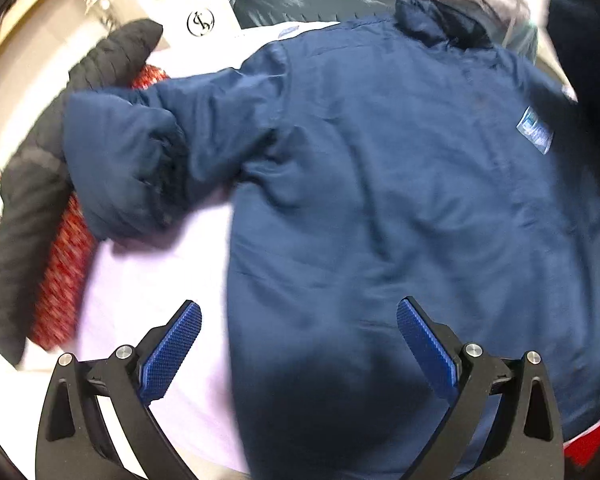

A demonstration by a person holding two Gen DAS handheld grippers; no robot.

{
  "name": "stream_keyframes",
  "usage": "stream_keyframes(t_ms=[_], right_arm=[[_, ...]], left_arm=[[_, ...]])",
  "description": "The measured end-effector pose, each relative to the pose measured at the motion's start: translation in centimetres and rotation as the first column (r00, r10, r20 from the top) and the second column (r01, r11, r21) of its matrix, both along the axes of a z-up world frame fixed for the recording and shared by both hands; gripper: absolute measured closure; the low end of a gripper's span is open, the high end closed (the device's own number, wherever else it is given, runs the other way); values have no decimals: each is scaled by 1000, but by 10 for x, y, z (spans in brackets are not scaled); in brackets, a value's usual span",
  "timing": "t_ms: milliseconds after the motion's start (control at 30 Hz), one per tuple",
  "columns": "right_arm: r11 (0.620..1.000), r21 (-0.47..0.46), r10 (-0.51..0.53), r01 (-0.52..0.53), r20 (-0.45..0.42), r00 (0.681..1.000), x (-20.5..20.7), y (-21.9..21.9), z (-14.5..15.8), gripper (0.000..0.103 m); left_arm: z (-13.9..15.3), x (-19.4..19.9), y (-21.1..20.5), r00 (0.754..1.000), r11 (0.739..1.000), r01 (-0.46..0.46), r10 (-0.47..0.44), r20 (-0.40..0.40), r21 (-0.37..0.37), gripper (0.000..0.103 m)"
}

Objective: Fold large clothes

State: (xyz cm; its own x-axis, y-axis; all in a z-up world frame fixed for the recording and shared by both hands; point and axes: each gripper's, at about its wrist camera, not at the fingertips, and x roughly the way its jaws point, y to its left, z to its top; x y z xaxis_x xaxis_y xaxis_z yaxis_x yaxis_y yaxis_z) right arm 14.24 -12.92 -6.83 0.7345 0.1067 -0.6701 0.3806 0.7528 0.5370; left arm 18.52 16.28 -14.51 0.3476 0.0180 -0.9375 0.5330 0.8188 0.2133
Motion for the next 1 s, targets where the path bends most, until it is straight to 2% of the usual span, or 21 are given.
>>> stream_keyframes(t_ms=[167, 267, 400, 500, 533, 567, 600, 633, 800, 1000], right_arm=[[986, 64, 159, -154, -72, 985, 72, 74, -47, 96], [978, 71, 203, -195, -133, 970, 98, 117, -79, 96], [969, 96, 245, -229, -205, 948, 124, 150, -116, 96], [961, 154, 262, -229, -254, 931, 132, 158, -139, 84], [951, 204, 282, -232, -270, 920, 134, 160, -148, 68], [942, 244, 293, -229, -273, 916, 133, 161, -152, 41], [935, 281, 293, -215, -274, 916, 130, 163, -156, 30], [936, 288, 282, -202, -271, 921, 125, 165, -156, 25], [942, 303, 238, -145, -296, 925, 99, 162, -154, 25], [954, 297, 74, 31, -336, 939, 39, 110, -159, 25]], left_arm=[[-6, 15, 17, 999, 999, 33, -33, 9, 33, 6], [-11, 23, 27, 1000, 999, 31, -31, 2, 38, 6], [-16, 34, 36, 999, 999, 27, -27, -21, 30, 6], [-20, 39, 37, 999, 999, 36, -35, -33, 31, 6], [-22, 43, 37, 998, 999, 40, -39, -39, 28, 6], [-23, 46, 37, 998, 999, 43, -42, -47, 21, 6], [-24, 50, 35, 998, 999, 44, -44, -54, 11, 6], [-24, 53, 34, 997, 999, 45, -45, -58, 3, 6], [-19, 64, 12, 994, 995, 78, -82, -68, -54, 6], [-13, 57, -23, 983, 982, 179, -181, -29, -58, 7]])
